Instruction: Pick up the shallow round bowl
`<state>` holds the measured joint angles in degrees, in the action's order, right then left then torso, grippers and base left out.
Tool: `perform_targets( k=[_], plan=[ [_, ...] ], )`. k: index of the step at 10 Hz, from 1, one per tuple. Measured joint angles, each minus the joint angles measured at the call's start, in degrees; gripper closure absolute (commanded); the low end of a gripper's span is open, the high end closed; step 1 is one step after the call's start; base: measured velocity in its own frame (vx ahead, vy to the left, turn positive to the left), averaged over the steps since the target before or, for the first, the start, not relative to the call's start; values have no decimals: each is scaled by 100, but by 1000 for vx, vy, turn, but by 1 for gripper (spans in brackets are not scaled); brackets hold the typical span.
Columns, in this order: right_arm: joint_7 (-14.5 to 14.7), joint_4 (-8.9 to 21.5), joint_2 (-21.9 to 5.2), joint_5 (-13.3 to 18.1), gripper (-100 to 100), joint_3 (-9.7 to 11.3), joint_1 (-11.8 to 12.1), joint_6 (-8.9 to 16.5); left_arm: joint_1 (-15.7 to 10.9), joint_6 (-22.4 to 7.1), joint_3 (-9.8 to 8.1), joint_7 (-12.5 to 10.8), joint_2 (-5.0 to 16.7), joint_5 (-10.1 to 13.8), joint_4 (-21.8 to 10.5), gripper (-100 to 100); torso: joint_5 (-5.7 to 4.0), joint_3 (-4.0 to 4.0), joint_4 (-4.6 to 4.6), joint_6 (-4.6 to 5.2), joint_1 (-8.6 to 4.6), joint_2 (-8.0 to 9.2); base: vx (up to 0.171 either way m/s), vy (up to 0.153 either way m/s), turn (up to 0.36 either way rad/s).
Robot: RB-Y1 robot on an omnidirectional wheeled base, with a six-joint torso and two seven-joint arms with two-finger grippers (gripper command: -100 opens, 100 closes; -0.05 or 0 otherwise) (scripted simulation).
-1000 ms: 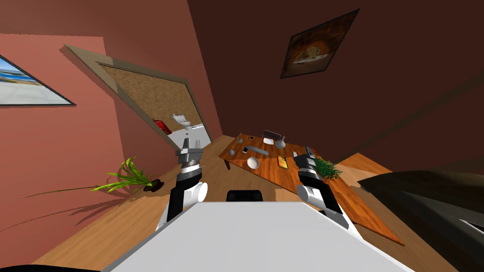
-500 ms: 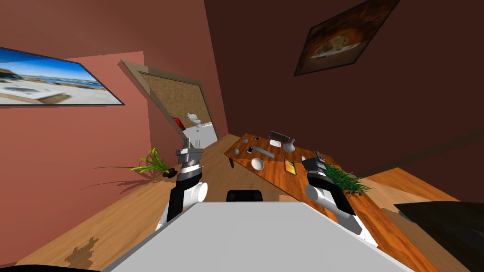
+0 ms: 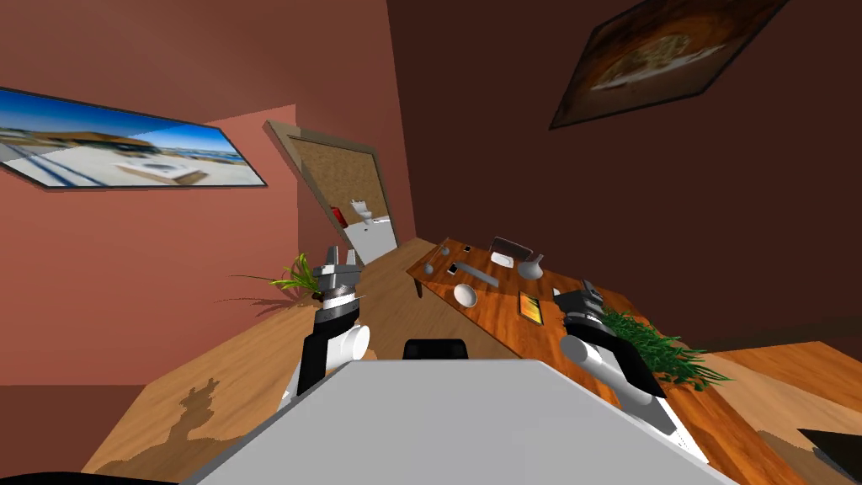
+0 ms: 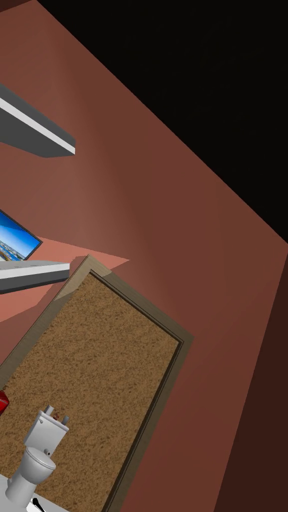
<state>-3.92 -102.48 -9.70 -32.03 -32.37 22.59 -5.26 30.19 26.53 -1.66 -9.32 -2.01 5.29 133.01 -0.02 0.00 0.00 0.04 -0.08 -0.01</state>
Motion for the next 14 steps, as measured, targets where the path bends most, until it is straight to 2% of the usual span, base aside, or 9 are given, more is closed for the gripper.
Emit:
perform_targets(
  k=[2, 3, 7, 8, 10, 11, 13, 14],
  plan=[
    [19, 244, -12, -232, -100, -310, -89, 183, 0, 0, 0, 0, 0, 0, 0, 0, 0, 0, 0, 1, -1, -1, -3, -10, 259],
    [49, 335, 19, -365, -100, -520, -198, 359, -1, 0, 1, 0, 0, 0, 0, 0, 0, -1, 0, -5, 1, -2, -2, -12, 157],
    [-2, 947, -153, -909, -100, -1161, -334, 681, -1, 0, 0, 0, 0, 0, 0, 0, 0, -1, 0, -4, -1, -2, -4, -11, 242],
    [0, 1062, -135, -993, -100, -1314, -376, 742, 1, 0, -1, 0, 0, 0, 0, 0, -1, -1, -1, 3, -1, -1, -5, -8, 270],
    [39, 1189, -33, -1193, -100, -1739, -497, 1069, 1, 0, 0, 0, 0, 0, 0, 0, 0, -1, -1, 3, 1, -1, -1, -5, 94],
    [19, 1279, -106, -1263, -100, -1792, -472, 1067, 1, 0, -1, 0, 0, 0, 0, 0, 1, -1, -1, 5, 2, -1, -4, 2, 306],
    [12, 1478, -102, -1464, -100, -2141, -587, 1265, 1, 0, -1, 0, 0, 0, 0, 0, 0, -2, -1, 3, 2, -2, -2, -8, 84],
    [14, 1583, -142, -1498, -100, -2178, -614, 1277, 1, 0, -1, 0, 0, 0, 0, 0, 0, -1, -1, 5, 2, -2, -4, -1, 312]
  ],
)
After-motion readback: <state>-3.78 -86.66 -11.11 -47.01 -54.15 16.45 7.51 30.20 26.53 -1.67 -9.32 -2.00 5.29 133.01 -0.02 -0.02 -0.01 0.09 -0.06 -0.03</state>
